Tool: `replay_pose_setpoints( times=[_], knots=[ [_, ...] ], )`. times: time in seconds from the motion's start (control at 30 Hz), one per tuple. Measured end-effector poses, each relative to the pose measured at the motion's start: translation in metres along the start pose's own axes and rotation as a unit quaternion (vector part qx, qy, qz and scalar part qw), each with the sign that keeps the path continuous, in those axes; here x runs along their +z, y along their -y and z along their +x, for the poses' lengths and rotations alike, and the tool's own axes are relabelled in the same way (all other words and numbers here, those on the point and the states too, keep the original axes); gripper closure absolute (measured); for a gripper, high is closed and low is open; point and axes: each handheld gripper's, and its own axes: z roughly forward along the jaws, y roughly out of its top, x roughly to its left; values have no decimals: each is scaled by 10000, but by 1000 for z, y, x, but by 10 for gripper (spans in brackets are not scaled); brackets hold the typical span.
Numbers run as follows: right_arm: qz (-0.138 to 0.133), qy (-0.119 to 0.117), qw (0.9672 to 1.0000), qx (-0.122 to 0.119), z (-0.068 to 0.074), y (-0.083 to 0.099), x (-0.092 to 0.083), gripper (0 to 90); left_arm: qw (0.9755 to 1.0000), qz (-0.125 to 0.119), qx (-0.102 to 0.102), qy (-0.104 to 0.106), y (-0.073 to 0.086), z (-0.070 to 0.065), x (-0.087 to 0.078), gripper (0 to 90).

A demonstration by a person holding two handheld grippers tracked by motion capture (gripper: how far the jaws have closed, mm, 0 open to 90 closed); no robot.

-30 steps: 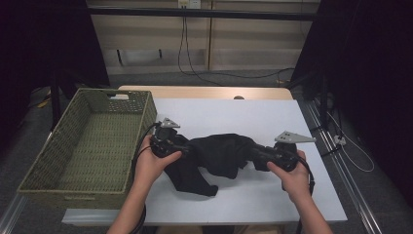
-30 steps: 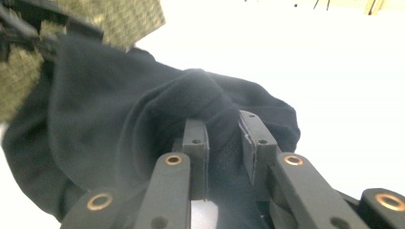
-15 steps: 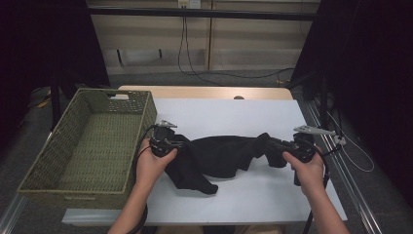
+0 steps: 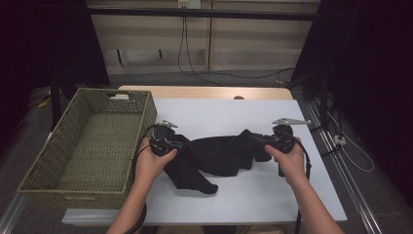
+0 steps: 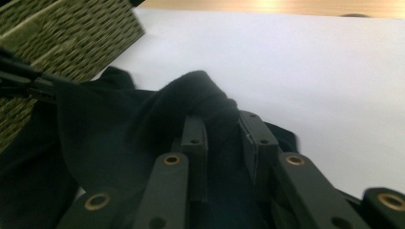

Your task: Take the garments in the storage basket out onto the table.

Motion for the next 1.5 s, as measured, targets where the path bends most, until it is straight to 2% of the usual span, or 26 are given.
replay_pose_setpoints(
  times=[0.03, 0.07, 0.1, 0.17, 0.2, 0.23, 0.37, 0.47, 0.53, 0.57, 0.6, 0.67, 0.7, 0.73, 0.77, 0.93, 0.97, 1.07, 1.1, 1.2, 1.23, 1.27, 1.4, 1.43, 1.47, 1.5],
  knots=[
    [101, -63, 9999, -108, 8, -4, 11, 748, 9995, -203, 109, -196, -2, -2, -2, 467],
    [101, -63, 9999, -108, 8, -4, 11, 748, 9995, -203, 109, -196, -2, -2, -2, 368],
    [154, -100, 9997, -155, 12, -8, 20, 748, 9992, -261, 208, -231, -5, -5, -5, 296],
    [165, -70, 9997, -159, 13, -10, 26, 748, 9990, -308, 245, -202, -6, -6, -7, 218],
    [165, -70, 9997, -159, 13, -10, 26, 748, 9989, -333, 263, -179, -7, -6, -8, 218],
    [268, -24, 9994, -200, 13, -13, 32, 748, 9986, -382, 311, -175, -9, -7, -11, 183],
    [344, -24, 9993, -175, 12, -15, 43, 747, 9987, -316, 349, -201, -8, -5, -14, 157],
    [364, -25, 9993, -121, 10, -17, 52, 731, 9987, -360, 299, -189, -8, -3, -16, 140],
    [454, 283, 9982, -271, 5, -16, 63, 576, 9986, -428, 218, -200, -8, -3, -17, 131],
    [454, 283, 9982, -271, 5, -16, 63, 576, 9987, -403, 260, -189, -8, -3, -18, 131],
    [403, 489, 9979, -94, -1, -15, 65, 431, 9986, -421, 255, -185, -9, -3, -18, 128],
    [377, 505, 9980, -16, -4, -15, 64, 396, 9986, -404, 305, -170, -9, -4, -20, 128],
    [357, 521, 9980, 74, -9, -16, 58, 321, 9983, -454, 315, -180, -10, -5, -22, 128],
    [357, 521, 9980, 74, -9, -16, 58, 321, 9983, -454, 315, -180, -10, -5, -22, 128],
    [334, 682, 9971, 86, -13, -14, 48, 253, 9982, -473, 307, -212, -10, -5, -23, 128],
    [207, 783, 9965, 187, -22, -9, 30, 224, 9980, -467, 302, -283, -9, -7, -23, 125],
    [213, 858, 9958, 224, -25, -7, 24, 224, 9981, -407, 379, -251, -10, -10, -22, 126],
    [197, 926, 9952, 253, -27, -5, 20, 225, 9980, -444, 413, -197, -10, -14, -21, 126],
    [208, 929, 9951, 263, -26, -3, 21, 242, 9980, -429, 433, -139, -12, -17, -19, 127],
    [250, 923, 9952, 185, -22, -4, 26, 253, 9979, -390, 496, -140, -14, -19, -17, 126],
    [255, 887, 9957, 79, -16, -5, 31, 276, 9980, -357, 506, -84, -16, -20, -16, 126],
    [255, 887, 9957, 79, -16, -5, 31, 276, 9980, -357, 506, -84, -16, -20, -16, 126],
    [277, 860, 9958, -143, -7, -14, 49, 289, 9978, -352, 564, -46, -19, -22, -16, 126],
    [285, 914, 9951, -227, -7, -21, 62, 283, 9977, -316, 605, -43, -20, -22, -15, 125],
    [285, 914, 9951, -227, -7, -21, 62, 283, 9977, -316, 605, -43, -20, -22, -15, 125],
    [322, 1042, 9934, -342, -8, -24, 69, 278, 9977, -323, 600, -35, -20, -22, -14, 125]
  ],
)
